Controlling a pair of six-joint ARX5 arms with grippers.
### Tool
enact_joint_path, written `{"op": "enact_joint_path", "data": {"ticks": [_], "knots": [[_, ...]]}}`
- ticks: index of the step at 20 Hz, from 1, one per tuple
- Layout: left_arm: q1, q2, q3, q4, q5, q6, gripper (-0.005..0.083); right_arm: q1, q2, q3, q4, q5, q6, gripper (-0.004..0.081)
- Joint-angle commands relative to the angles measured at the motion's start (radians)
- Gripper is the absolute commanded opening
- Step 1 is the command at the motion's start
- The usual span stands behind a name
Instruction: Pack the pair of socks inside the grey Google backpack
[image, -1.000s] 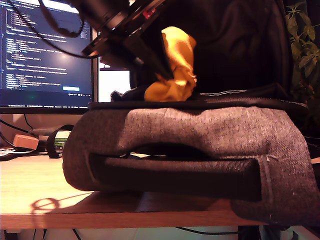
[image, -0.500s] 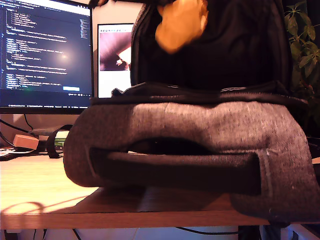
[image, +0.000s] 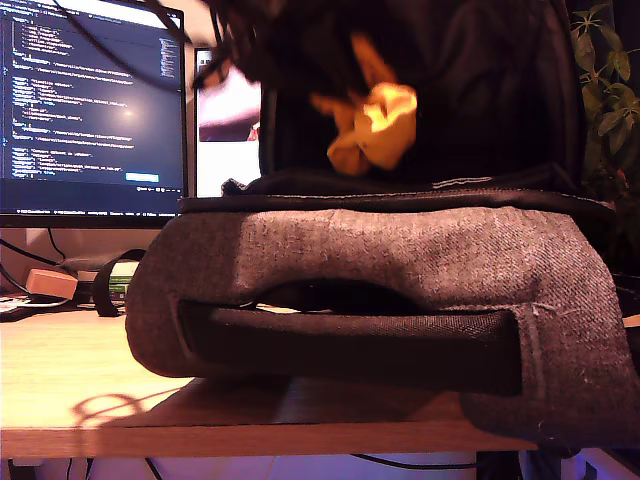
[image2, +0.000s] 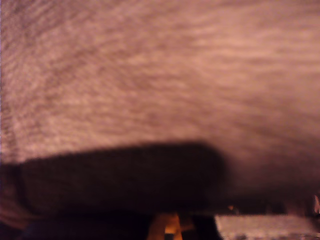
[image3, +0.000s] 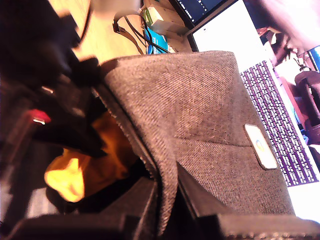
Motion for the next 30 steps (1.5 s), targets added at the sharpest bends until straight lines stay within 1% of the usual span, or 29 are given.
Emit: {"op": "enact_joint_path", "data": {"ticks": [1,2,3,4,5,6,9,12,13,15,17,18,19,20,21,22,23,24,26,27,28,30], "knots": [[0.0,0.021,0.0,0.036,-0.002,-0.054,-0.0013,0.008,-0.015,0.017,0.024,0.0,0.002,-0.0011],[0.0,0.024,0.0,0.046,-0.002,-0.055,0.0037,0.008,-0.015,0.017,0.024,0.0,0.002,-0.0011],[0.0,0.027,0.0,0.055,-0.002,-0.055,0.0161,0.008,-0.015,0.017,0.024,0.0,0.002,-0.0011],[0.0,0.027,0.0,0.054,-0.001,-0.055,0.0352,0.008,-0.015,0.017,0.024,0.0,0.002,-0.0011],[0.0,0.026,0.0,0.053,0.009,-0.054,0.0509,0.008,-0.015,0.017,0.024,0.0,0.002,-0.0011],[0.0,0.026,0.0,0.044,0.04,-0.045,0.0567,0.008,-0.015,0.017,0.024,0.0,0.002,-0.0011],[0.0,0.019,0.0,0.039,0.135,-0.045,0.0566,0.008,-0.015,0.017,0.024,0.0,0.002,-0.0011],[0.0,-0.002,0.0,0.0,0.167,-0.045,0.0565,0.008,-0.015,0.017,0.023,0.001,0.002,-0.0011],[0.0,-0.011,0.0,-0.031,0.171,-0.045,0.0558,0.008,-0.015,0.017,0.022,0.001,0.002,-0.0011],[0.002,-0.035,0.0,-0.108,0.199,-0.027,0.0476,0.008,-0.015,0.017,0.02,0.001,0.002,-0.0011],[0.006,-0.061,0.0,-0.198,0.216,-0.027,0.0322,0.008,-0.015,0.017,0.021,0.0,0.002,-0.0011],[0.006,-0.074,0.0,-0.247,0.221,0.072,0.0223,0.008,-0.015,0.017,0.021,0.001,0.002,-0.0011],[0.006,-0.084,0.0,-0.294,0.227,0.083,0.0134,0.008,-0.015,0.017,0.021,0.001,0.002,-0.0011],[0.006,-0.097,0.0,-0.345,0.237,0.083,0.0065,0.008,-0.015,0.017,0.021,0.002,0.001,-0.0011],[0.006,-0.109,0.0,-0.394,0.242,0.083,0.0024,0.008,-0.015,0.017,0.021,0.012,0.0,-0.0011],[0.006,-0.125,0.0,-0.441,0.242,0.146,0.0003,0.008,-0.016,0.018,0.026,0.036,-0.024,-0.0011],[0.006,-0.143,0.0,-0.481,0.241,0.146,0.0001,0.007,-0.018,0.018,0.043,0.063,-0.042,-0.0011],[0.006,-0.166,0.0,-0.515,0.241,0.196,0.0001,0.007,-0.018,0.03,0.054,0.074,-0.051,-0.0011],[0.006,-0.22,0.0,-0.558,0.232,0.214,0.0001,-0.003,-0.018,0.08,0.055,0.07,-0.059,-0.0011],[0.006,-0.25,0.0,-0.571,0.219,0.214,-0.0001,-0.016,-0.018,0.11,0.055,0.069,-0.087,-0.0011],[0.006,-0.283,0.0,-0.583,0.188,0.219,-0.0017,-0.019,-0.016,0.143,0.055,0.069,-0.126,-0.0011],[0.006,-0.349,0.0,-0.602,0.118,0.222,-0.0021,-0.02,-0.004,0.208,0.054,0.074,-0.165,-0.0011]]}}
